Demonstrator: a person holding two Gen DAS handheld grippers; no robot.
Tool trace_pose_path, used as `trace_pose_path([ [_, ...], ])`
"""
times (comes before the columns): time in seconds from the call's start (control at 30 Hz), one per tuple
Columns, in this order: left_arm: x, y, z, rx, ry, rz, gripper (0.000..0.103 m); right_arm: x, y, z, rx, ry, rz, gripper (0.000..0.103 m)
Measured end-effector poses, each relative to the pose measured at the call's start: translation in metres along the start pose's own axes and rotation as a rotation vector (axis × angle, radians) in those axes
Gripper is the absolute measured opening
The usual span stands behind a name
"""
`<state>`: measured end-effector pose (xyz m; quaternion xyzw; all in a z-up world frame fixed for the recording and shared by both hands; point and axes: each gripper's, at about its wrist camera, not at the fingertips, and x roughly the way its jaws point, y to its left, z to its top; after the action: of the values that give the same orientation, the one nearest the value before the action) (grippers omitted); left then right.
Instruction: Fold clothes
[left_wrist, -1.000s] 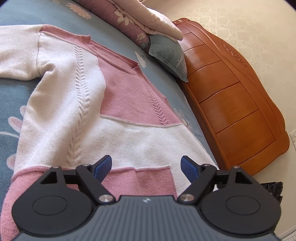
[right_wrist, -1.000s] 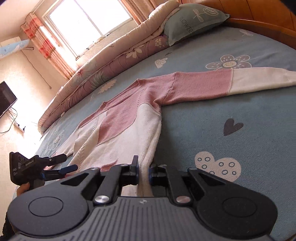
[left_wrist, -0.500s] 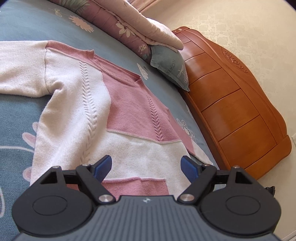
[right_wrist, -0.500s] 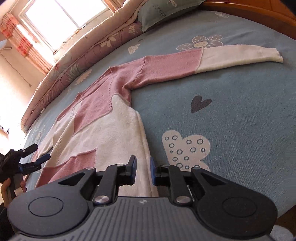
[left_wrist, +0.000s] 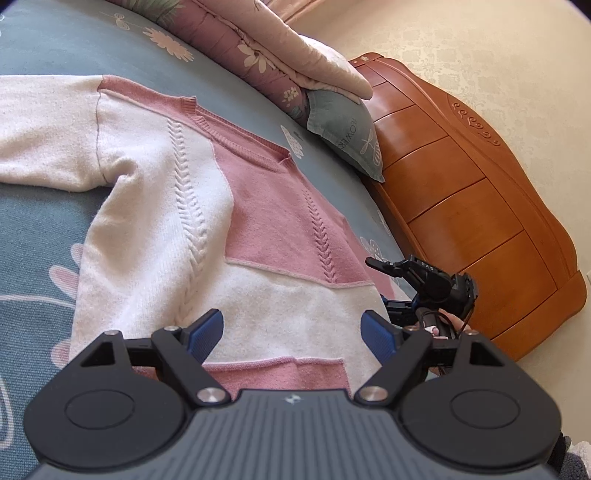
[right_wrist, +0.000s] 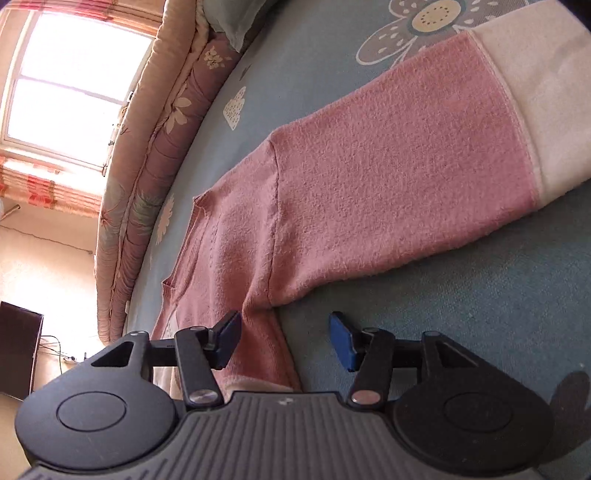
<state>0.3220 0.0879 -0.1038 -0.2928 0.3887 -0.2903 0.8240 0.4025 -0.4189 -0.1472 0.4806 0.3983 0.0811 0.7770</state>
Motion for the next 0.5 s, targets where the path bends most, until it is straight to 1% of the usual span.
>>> trace_pose_path([
  [0.07, 0.001, 0.003, 0.001, -0.006, 0.005, 0.002, 0.081, 0.011, 0.002, 0.007, 0.008, -0.029, 0.026, 0.06],
  [0.17, 0.002, 0.007, 0.001, -0.008, 0.01, 0.013, 0.081, 0.016, 0.012, 0.019, -0.059, -0.102, -0.023, 0.058],
  [0.43, 0.0, 0.009, 0.004, -0.007, 0.004, 0.033, 0.081, 0.014, 0.018, 0.044, -0.135, -0.137, -0.113, 0.059],
  [0.5, -0.003, 0.008, 0.005, 0.0, -0.007, 0.04, 0.081, 0.005, 0.019, 0.03, -0.166, -0.103, -0.102, 0.062],
])
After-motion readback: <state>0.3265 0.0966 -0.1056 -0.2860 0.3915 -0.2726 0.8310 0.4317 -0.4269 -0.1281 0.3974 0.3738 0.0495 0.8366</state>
